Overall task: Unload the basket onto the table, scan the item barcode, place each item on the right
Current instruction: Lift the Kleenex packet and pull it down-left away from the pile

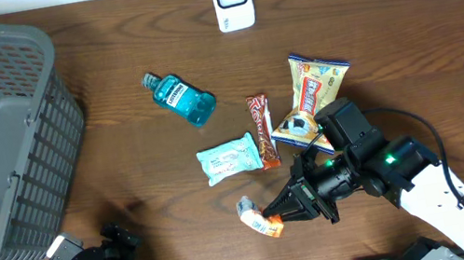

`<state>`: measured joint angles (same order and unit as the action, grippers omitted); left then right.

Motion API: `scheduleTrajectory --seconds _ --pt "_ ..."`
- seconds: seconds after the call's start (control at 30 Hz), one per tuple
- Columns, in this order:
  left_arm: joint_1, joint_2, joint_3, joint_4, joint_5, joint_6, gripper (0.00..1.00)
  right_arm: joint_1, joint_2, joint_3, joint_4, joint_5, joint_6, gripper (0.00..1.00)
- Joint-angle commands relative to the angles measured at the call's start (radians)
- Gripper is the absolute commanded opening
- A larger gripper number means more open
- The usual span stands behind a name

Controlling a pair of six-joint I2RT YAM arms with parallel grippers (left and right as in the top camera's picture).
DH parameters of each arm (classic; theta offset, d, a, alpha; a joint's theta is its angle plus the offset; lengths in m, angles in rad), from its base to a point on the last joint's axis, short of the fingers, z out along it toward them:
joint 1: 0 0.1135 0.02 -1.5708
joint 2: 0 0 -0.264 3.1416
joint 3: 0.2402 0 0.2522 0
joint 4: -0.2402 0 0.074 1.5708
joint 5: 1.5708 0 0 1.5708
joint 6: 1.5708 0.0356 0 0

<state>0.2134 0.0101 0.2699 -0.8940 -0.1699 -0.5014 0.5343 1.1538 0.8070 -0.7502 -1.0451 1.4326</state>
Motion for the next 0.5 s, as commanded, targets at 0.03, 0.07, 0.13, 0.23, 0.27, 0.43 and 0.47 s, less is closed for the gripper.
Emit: scheduleTrajectory --seconds 0.03,0.07,0.13,0.23,0.27,0.43,0.47 --pt "0.003 -0.005 -0.003 -0.039 -0.002 0.006 0.98 -0.002 -0.008 0.018 -0.002 0.247 -0.008 0.01" --pt "0.003 -0.005 -0.003 -0.039 -0.002 0.006 0.98 0.001 -0.008 0.017 -0.002 0.317 -0.034 0.01" --pt "0.003 -0.005 -0.003 -0.039 -0.002 0.006 0.98 0.005 -0.008 0.017 -0.002 0.396 -0.08 0.01" --pt "0.003 -0.005 -0.003 -0.039 -0.002 0.006 0.98 0.005 -0.008 0.017 -0.002 0.496 -0.16 0.01" --pt "0.003 -0.005 -0.003 -0.039 -0.002 0.006 0.98 0.005 -0.008 0.017 -0.002 0.541 -0.211 0.01" --pt "0.003 -0.005 -0.003 -0.039 -0.002 0.006 0.98 0.005 -0.008 0.017 0.015 0.743 -0.401 0.01" --pt "0.003 -0.005 -0.003 -0.039 -0.002 0.006 0.98 0.005 -0.008 0.017 0.029 0.772 -0.433 0.01"
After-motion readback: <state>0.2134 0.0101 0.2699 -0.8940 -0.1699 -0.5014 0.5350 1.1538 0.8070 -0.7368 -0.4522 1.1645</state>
